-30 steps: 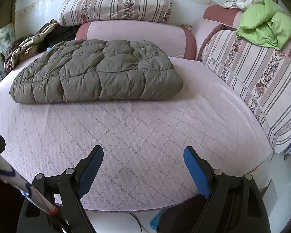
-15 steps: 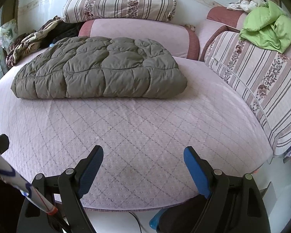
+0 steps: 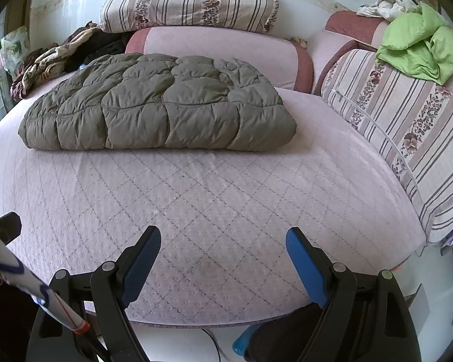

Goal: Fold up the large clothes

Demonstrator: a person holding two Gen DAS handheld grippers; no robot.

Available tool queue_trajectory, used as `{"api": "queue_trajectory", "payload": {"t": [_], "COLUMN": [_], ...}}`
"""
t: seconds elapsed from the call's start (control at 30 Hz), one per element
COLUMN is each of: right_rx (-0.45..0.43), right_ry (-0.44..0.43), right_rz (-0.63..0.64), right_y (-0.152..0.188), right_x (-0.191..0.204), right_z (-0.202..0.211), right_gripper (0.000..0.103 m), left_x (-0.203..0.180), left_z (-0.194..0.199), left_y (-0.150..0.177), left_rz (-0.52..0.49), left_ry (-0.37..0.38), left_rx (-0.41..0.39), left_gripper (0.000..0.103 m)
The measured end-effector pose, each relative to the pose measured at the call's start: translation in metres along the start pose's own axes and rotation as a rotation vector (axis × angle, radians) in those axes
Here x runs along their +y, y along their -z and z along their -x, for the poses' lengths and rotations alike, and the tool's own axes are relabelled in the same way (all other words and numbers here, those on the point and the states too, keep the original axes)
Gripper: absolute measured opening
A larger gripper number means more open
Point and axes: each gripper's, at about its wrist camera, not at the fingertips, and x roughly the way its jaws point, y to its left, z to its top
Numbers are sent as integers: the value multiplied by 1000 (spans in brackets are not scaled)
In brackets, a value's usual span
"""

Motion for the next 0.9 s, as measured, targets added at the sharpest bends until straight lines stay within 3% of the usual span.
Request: {"api": "queue_trajectory", "payload": {"t": [0.9], "right_rx": [3], "right_ry": [-11], "right_rz": [10], "right_y": [1], "right_x": [5], "right_z": [-2], "right_gripper": [88], "left_x": [4], "left_z": [-7], "left_y": [2], "left_rz": [11], "left_ry": [5], "left_rx": [18], "left_gripper": [103]}}
